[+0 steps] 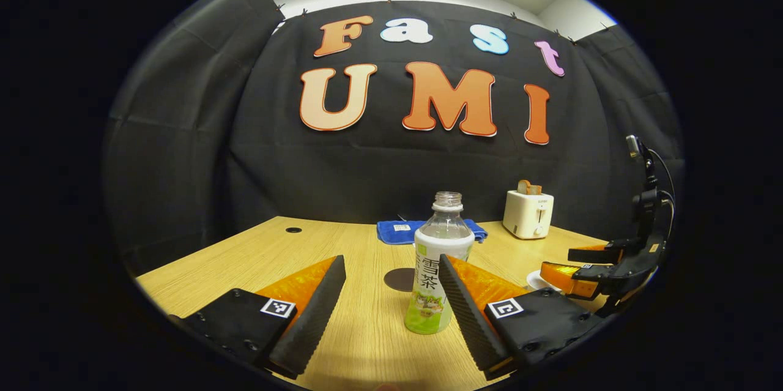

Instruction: Open the teacup lid with one hand, grasp the water bottle and pour water into the teacup with the other hand; after pouring, place the water bottle on the coaster and then close the teacup lid.

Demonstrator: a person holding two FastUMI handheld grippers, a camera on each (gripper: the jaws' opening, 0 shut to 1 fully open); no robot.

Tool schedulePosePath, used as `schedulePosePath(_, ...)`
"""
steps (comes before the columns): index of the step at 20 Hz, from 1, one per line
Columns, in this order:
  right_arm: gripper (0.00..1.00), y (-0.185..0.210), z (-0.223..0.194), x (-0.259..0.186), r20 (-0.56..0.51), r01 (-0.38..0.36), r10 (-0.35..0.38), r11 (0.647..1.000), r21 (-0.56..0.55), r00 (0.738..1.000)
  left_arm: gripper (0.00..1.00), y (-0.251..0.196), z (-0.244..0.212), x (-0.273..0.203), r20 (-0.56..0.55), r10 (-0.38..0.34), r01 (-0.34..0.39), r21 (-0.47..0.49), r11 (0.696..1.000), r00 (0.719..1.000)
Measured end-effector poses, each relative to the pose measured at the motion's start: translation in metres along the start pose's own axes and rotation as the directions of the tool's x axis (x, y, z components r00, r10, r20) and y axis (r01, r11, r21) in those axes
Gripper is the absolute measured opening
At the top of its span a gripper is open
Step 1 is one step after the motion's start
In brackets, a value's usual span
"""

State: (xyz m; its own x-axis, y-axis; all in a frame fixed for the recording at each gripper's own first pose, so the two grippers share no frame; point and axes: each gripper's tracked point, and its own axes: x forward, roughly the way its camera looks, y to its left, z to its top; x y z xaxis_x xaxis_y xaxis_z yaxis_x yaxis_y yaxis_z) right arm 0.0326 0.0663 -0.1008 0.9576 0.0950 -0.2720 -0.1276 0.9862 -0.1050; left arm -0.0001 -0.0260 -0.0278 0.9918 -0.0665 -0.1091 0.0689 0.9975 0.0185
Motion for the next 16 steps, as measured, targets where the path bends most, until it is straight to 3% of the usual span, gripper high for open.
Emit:
schedulePosePath(6,0.72,0.014,-0.007,0.004,-0.019,-0.037,0.036,0.999,-0.036,0.999,0.98,-0.004,-0.003,0.003,-0.011,-0.006,0.006,-0.003,1.000,1.000)
schedulePosePath(7,0.63,0.016,-0.009,0.004,-0.024,-0.040,0.039,0.998,-0.045,0.999,0.98,-0.004,-0.004,0.003,-0.012,-0.004,0.004,-0.005,1.000,1.000)
schedulePosePath(8,0.65,0.016,-0.010,0.003,-0.032,-0.042,0.040,0.998,-0.052,0.999,0.98,-0.002,-0.003,0.002,-0.012,-0.001,0.001,-0.007,1.000,1.000)
schedulePosePath(10,0.59,0.018,-0.010,0.003,-0.033,-0.043,0.041,0.998,-0.053,0.999,0.98,0.000,-0.005,0.003,-0.014,0.004,-0.004,-0.012,1.000,1.000)
schedulePosePath(11,0.50,0.018,-0.010,0.003,-0.031,-0.042,0.041,0.998,-0.054,0.999,0.98,0.001,-0.005,0.002,-0.016,0.006,-0.007,-0.015,1.000,1.000)
schedulePosePath(14,0.44,0.018,-0.007,0.002,-0.024,-0.042,0.041,0.997,-0.059,0.999,0.98,0.003,-0.007,0.003,-0.020,0.012,-0.012,-0.017,1.000,1.000)
schedulePosePath(16,0.31,0.018,-0.007,0.002,-0.022,-0.044,0.043,0.997,-0.060,0.999,0.98,0.001,-0.006,0.002,-0.019,0.010,-0.010,-0.016,1.000,1.000)
